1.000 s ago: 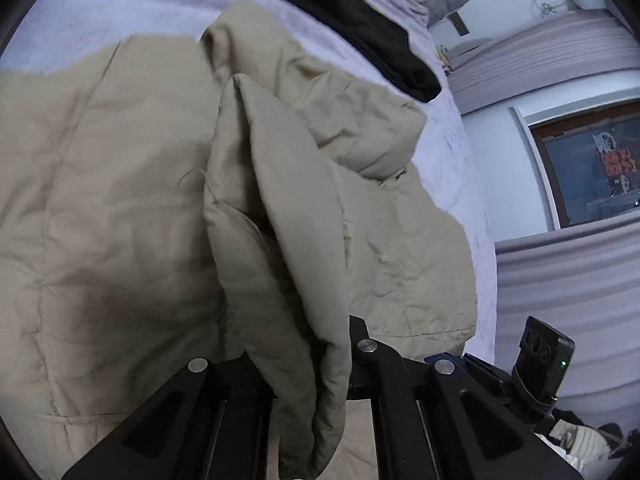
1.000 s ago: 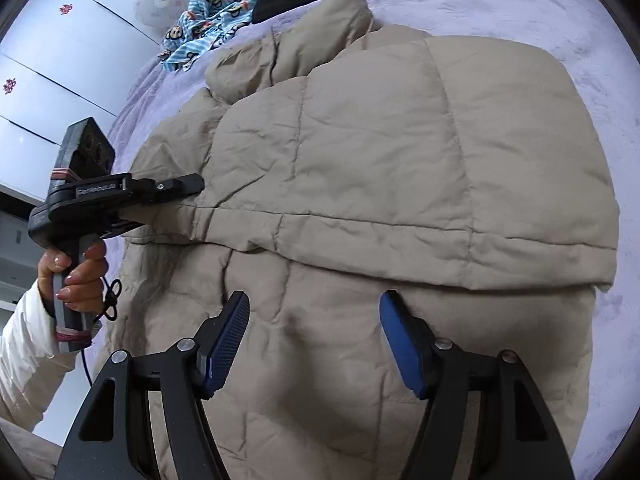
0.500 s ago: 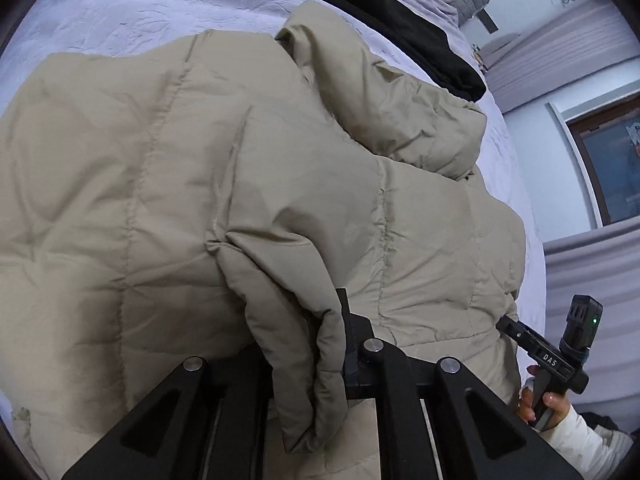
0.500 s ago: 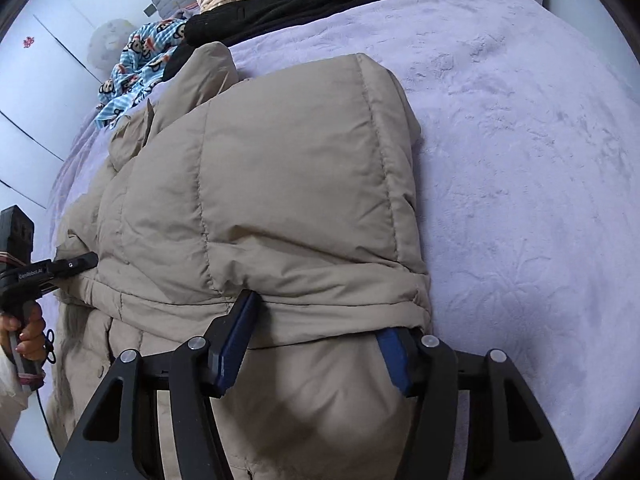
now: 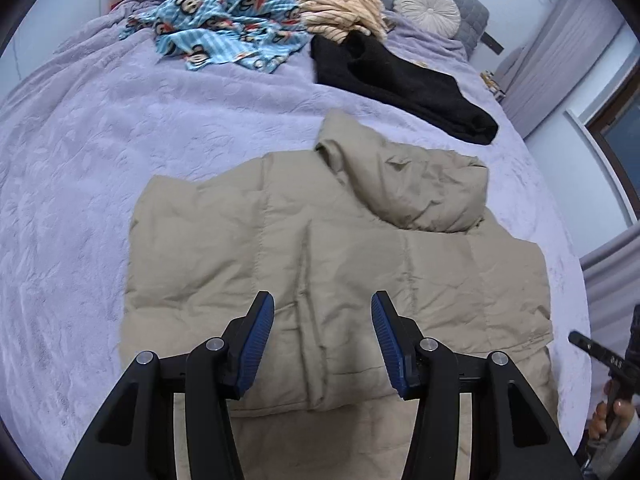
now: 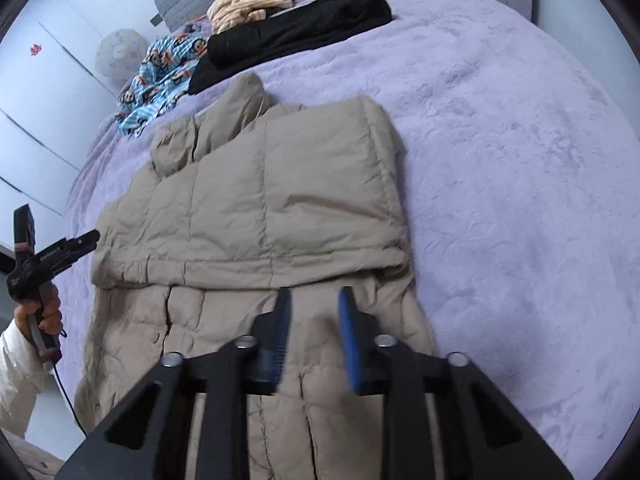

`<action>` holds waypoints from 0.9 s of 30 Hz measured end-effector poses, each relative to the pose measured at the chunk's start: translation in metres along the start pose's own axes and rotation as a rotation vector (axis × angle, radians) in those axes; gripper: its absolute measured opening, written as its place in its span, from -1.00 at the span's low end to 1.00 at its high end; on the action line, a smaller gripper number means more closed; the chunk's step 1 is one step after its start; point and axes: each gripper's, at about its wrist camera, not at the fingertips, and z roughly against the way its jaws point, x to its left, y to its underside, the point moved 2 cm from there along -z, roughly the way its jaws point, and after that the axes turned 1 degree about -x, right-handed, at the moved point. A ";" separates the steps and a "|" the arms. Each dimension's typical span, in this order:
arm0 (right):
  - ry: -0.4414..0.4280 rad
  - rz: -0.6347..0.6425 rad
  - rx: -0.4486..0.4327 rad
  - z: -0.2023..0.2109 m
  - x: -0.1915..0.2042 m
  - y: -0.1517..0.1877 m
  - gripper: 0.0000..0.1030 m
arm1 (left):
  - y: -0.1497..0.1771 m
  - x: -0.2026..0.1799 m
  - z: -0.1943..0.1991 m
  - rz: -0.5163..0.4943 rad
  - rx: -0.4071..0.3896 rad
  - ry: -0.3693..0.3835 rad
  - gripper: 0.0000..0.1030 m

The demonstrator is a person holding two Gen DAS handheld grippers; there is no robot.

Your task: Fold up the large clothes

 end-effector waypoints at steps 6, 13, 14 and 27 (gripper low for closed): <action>-0.040 -0.070 -0.085 -0.026 -0.009 -0.070 -0.63 | -0.003 -0.026 -0.051 -0.062 0.031 -0.100 0.02; 0.044 -0.081 -0.004 -0.113 -0.025 -0.085 -0.76 | 0.004 -0.018 -0.092 -0.094 0.052 -0.118 0.02; 0.038 -0.092 -0.006 -0.119 -0.028 -0.083 -0.77 | 0.005 -0.018 -0.094 -0.103 0.052 -0.121 0.02; 0.119 0.019 -0.056 -0.058 -0.007 -0.055 -0.69 | 0.032 -0.008 -0.043 -0.107 0.059 -0.198 0.02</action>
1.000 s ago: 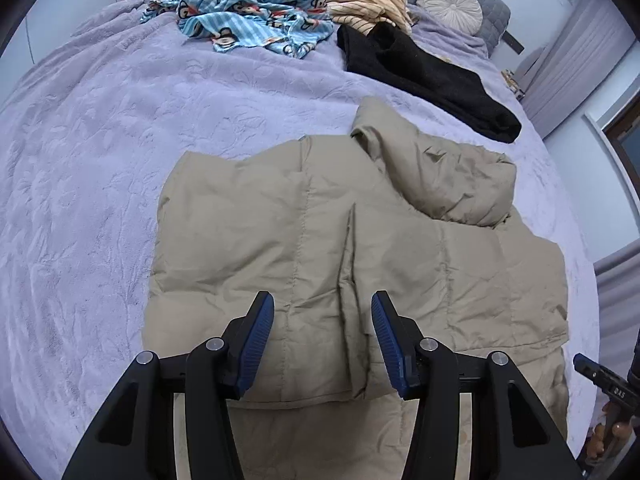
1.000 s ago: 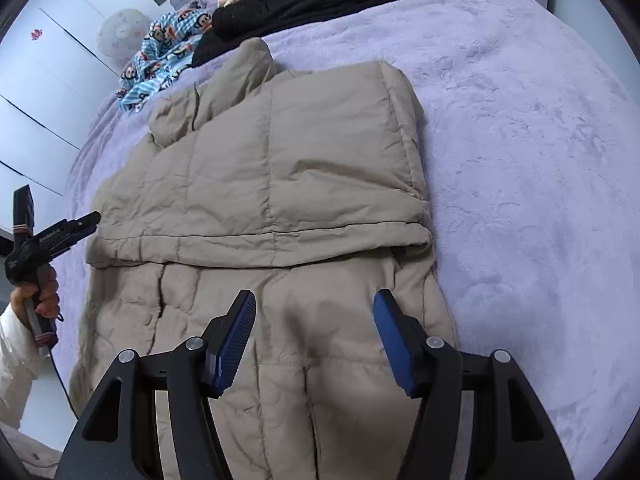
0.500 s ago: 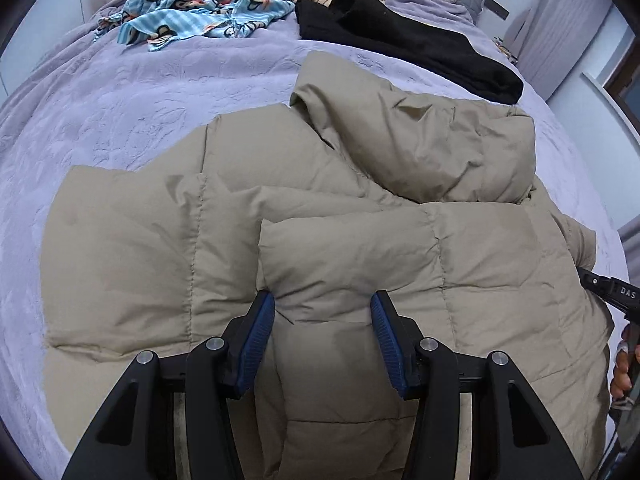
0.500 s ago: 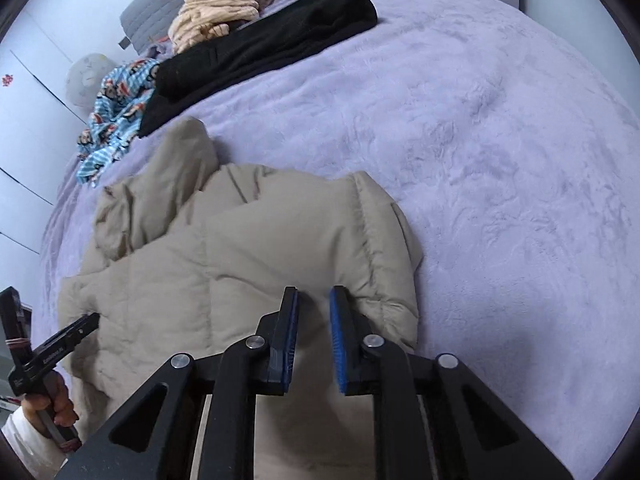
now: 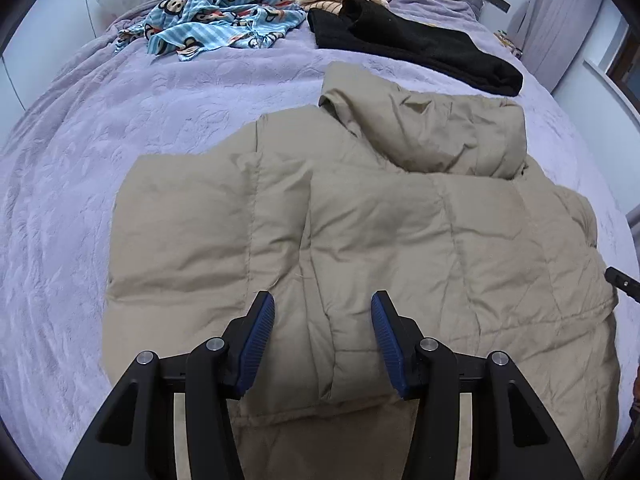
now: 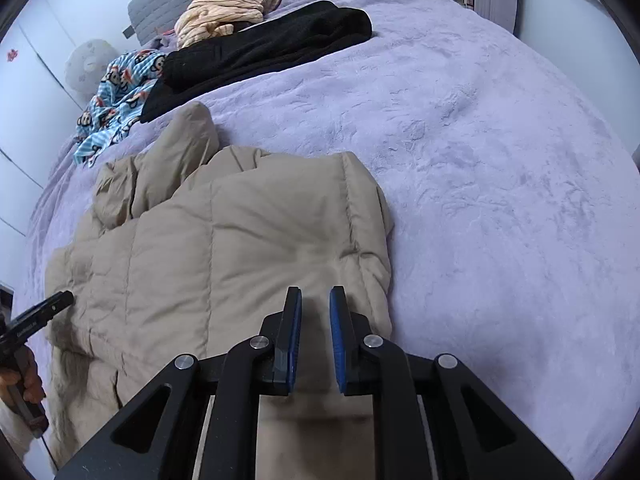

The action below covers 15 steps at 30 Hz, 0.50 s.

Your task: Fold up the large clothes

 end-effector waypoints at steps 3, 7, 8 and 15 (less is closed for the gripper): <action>0.017 0.038 0.016 0.007 0.007 0.019 -0.69 | 0.011 0.004 -0.005 0.022 0.018 -0.012 0.02; 0.013 0.013 0.064 -0.001 0.001 0.032 -0.69 | 0.011 0.005 -0.001 0.046 0.026 -0.029 0.02; 0.009 0.003 0.064 0.000 0.000 0.032 -0.69 | 0.011 0.004 0.001 0.044 0.028 -0.035 0.02; -0.016 -0.026 0.060 0.026 0.002 0.036 -0.68 | 0.020 0.001 0.023 0.062 0.050 -0.062 0.02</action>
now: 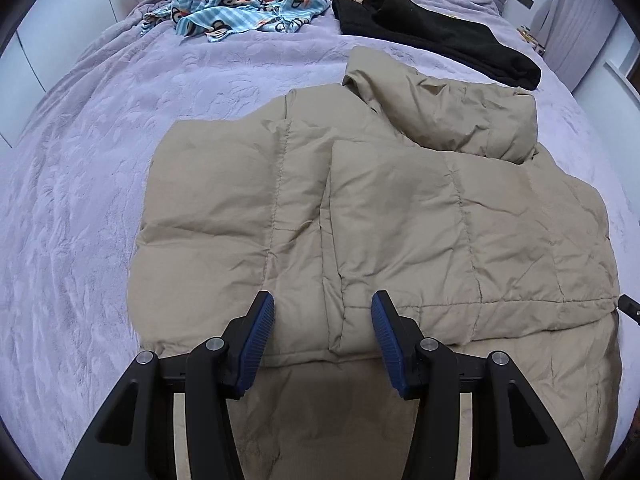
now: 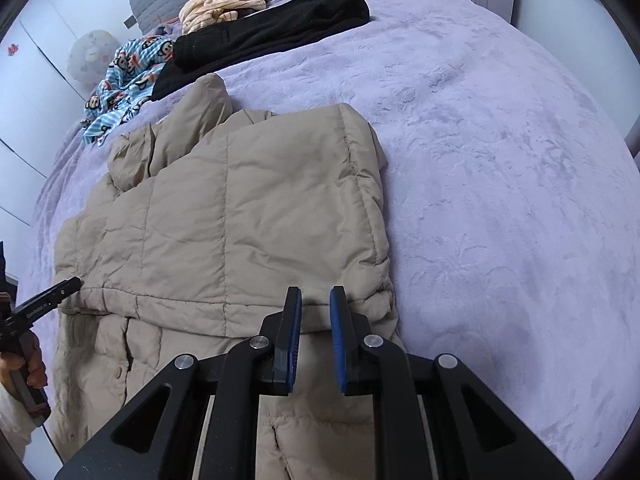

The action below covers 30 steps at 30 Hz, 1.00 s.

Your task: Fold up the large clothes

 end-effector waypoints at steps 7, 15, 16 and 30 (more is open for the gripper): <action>-0.059 -0.058 0.054 0.010 0.001 0.020 -0.68 | 0.019 -0.009 0.017 -0.006 0.032 -0.020 0.02; -0.088 -0.082 0.090 0.021 0.002 0.044 -0.11 | 0.039 -0.019 0.038 0.003 0.013 -0.044 0.90; -0.087 -0.086 0.087 0.023 0.002 0.047 -0.05 | 0.042 -0.020 0.041 -0.002 0.002 -0.050 0.90; -0.146 -0.090 0.135 0.053 0.011 0.072 0.37 | 0.067 -0.037 0.078 0.009 0.044 -0.080 0.90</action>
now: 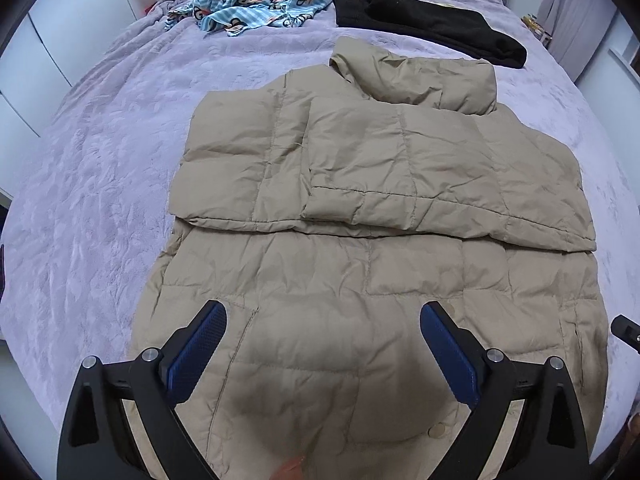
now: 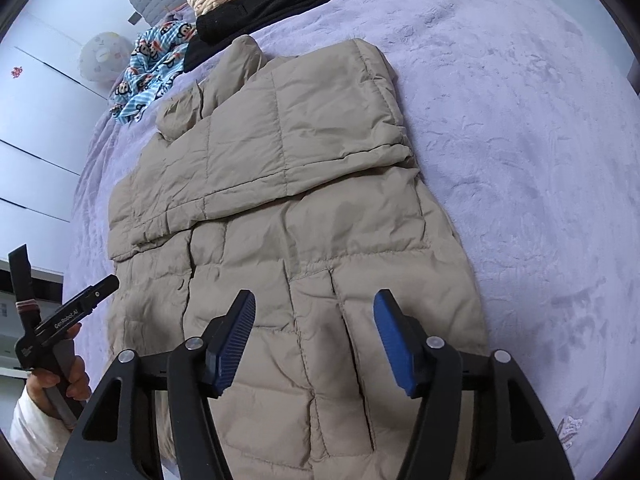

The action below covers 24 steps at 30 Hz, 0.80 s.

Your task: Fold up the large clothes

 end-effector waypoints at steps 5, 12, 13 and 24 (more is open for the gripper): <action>-0.031 -0.007 0.004 0.010 0.007 0.004 0.55 | 0.008 0.001 0.014 0.011 0.011 0.003 0.90; -0.055 0.007 0.010 0.022 0.013 0.007 0.86 | 0.021 0.005 0.030 0.037 0.024 -0.005 0.90; -0.061 0.009 0.010 0.023 0.015 0.008 1.00 | 0.023 0.007 0.032 0.040 0.025 -0.004 0.90; -0.093 -0.060 0.068 0.027 0.025 0.027 1.00 | 0.038 0.029 0.042 0.024 0.040 -0.041 0.90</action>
